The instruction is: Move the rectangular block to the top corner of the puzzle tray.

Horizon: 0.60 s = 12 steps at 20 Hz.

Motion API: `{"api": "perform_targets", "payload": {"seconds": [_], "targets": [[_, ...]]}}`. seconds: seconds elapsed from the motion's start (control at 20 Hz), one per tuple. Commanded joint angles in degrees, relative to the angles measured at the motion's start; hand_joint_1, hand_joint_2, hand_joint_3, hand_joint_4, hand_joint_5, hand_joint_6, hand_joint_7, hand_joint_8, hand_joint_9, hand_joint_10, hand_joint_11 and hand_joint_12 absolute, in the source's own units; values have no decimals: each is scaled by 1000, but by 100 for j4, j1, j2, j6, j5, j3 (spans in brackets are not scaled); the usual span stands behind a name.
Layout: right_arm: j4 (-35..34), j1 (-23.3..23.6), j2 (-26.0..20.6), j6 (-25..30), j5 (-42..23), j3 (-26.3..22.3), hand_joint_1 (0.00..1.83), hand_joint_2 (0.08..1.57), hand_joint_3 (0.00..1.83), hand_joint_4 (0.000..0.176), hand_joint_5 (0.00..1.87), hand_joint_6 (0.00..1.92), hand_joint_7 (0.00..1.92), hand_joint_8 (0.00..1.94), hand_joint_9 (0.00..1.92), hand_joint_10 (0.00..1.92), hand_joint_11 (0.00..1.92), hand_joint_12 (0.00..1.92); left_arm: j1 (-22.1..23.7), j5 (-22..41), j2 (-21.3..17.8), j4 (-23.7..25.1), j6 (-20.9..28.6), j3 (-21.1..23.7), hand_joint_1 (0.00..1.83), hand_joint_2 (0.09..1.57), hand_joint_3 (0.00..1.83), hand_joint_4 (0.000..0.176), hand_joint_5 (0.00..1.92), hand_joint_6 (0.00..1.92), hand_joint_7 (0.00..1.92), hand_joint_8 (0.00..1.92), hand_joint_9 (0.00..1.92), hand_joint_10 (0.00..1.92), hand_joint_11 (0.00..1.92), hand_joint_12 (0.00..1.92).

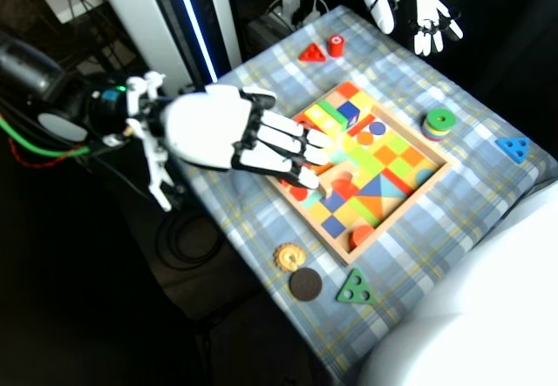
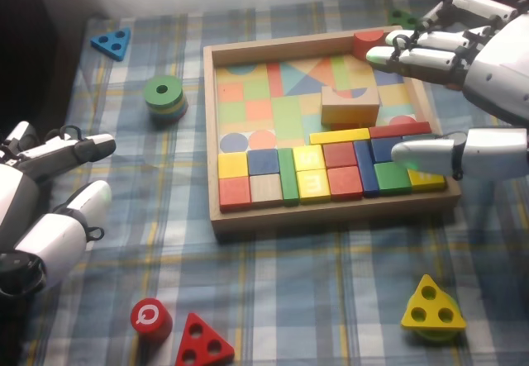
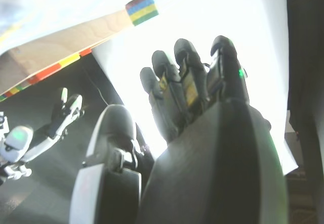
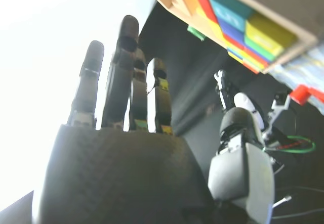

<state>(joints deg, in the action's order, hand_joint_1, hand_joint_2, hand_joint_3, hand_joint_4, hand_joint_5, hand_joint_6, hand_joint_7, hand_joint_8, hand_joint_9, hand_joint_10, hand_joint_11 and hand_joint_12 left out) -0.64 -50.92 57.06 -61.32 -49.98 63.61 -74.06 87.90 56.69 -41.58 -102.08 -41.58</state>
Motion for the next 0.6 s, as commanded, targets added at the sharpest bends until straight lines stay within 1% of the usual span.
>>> {"api": "perform_targets", "payload": {"seconds": [0.0, 0.05, 0.1, 0.15, 0.2, 0.25, 0.3, 0.35, 0.4, 0.45, 0.5, 0.55], "targets": [[5, 135, 18, 29, -624, 21, 0, 1103, 0, 40, 345, 1, 368, 4, 318, 9, 0, 1083, 8, 635, -8, 232, 42, -8, 543, 1442, 0, 0, 659, 1, 573, 0, 357, 1, 0, 0], [24, 169, 19, 29, -596, 39, 50, 1168, 1, 0, 445, 3, 710, 67, 654, 115, 180, 1193, 0, 642, -10, 232, 42, -5, 562, 1442, 0, 0, 657, 0, 576, 1, 359, 2, 0, 0], [40, 194, 19, 29, -578, 56, 201, 1226, 4, 0, 508, 5, 911, 75, 850, 281, 388, 1320, -3, 645, -11, 232, 42, -4, 566, 1442, 0, 0, 655, 0, 577, 2, 361, 2, 0, 0], [45, 217, 19, 29, -553, 74, 389, 1258, 1, 0, 589, 4, 1091, 160, 963, 736, 656, 1433, -6, 645, -11, 230, 42, -4, 566, 1441, 0, 1, 656, 1, 579, 2, 365, 4, 0, 0], [46, 236, 19, 29, -531, 88, 432, 1262, 1, 0, 606, 1, 1124, 195, 937, 956, 708, 1480, -7, 645, -11, 227, 42, -4, 565, 1441, 0, 1, 657, 1, 580, 2, 366, 4, 0, 0], [58, 257, 19, 29, -502, 101, 861, 1317, 4, 0, 725, 12, 1242, 1748, 1405, 1868, 1396, 1903, -7, 645, -10, 224, 42, -4, 597, 1432, 0, 0, 672, 6, 584, 3, 369, 5, 0, 0], [59, 266, 19, 29, -487, 106, 861, 1317, 4, 0, 725, 12, 1242, 1748, 1405, 1868, 1396, 1903, -7, 645, -9, 224, 42, -4, 597, 1432, 0, 0, 672, 6, 584, 3, 369, 5, 0, 0], [59, 292, 24, 29, -442, 126, 893, 1320, 3, 0, 736, 9, 1241, 1878, 1442, 1910, 1451, 1917, -7, 645, -9, 224, 42, -4, 604, 1431, 0, 0, 672, 6, 584, 3, 369, 5, 0, 0], [59, 316, 38, 36, -398, 148, 899, 1320, 2, 0, 738, 8, 1241, 1904, 1449, 1919, 1462, 1920, -7, 645, -10, 224, 42, -4, 606, 1430, 0, 0, 672, 5, 584, 3, 370, 5, 0, 0], [59, 334, 55, 69, -370, 173, 1030, 1297, 0, 0, 768, 17, 1305, 1934, 1503, 1921, 1524, 1921, -7, 645, -10, 223, 42, -4, 606, 1432, 0, 0, 669, 4, 580, 1, 367, 4, 0, 0], [136, 356, 91, 260, -345, 251, 1155, 1295, 0, 0, 765, 12, 1365, 1940, 1545, 1921, 1580, 1921, -7, 645, -10, 223, 42, -3, 593, 1433, 0, 4, 677, 5, 582, 1, 372, 5, 0, 0], [244, 370, 140, 583, -340, 359, 1184, 1293, 0, 0, 765, 10, 1381, 1941, 1557, 1921, 1596, 1921, -7, 645, -10, 223, 42, -3, 591, 1434, 0, 6, 679, 6, 583, 1, 374, 5, 0, 0]]}}
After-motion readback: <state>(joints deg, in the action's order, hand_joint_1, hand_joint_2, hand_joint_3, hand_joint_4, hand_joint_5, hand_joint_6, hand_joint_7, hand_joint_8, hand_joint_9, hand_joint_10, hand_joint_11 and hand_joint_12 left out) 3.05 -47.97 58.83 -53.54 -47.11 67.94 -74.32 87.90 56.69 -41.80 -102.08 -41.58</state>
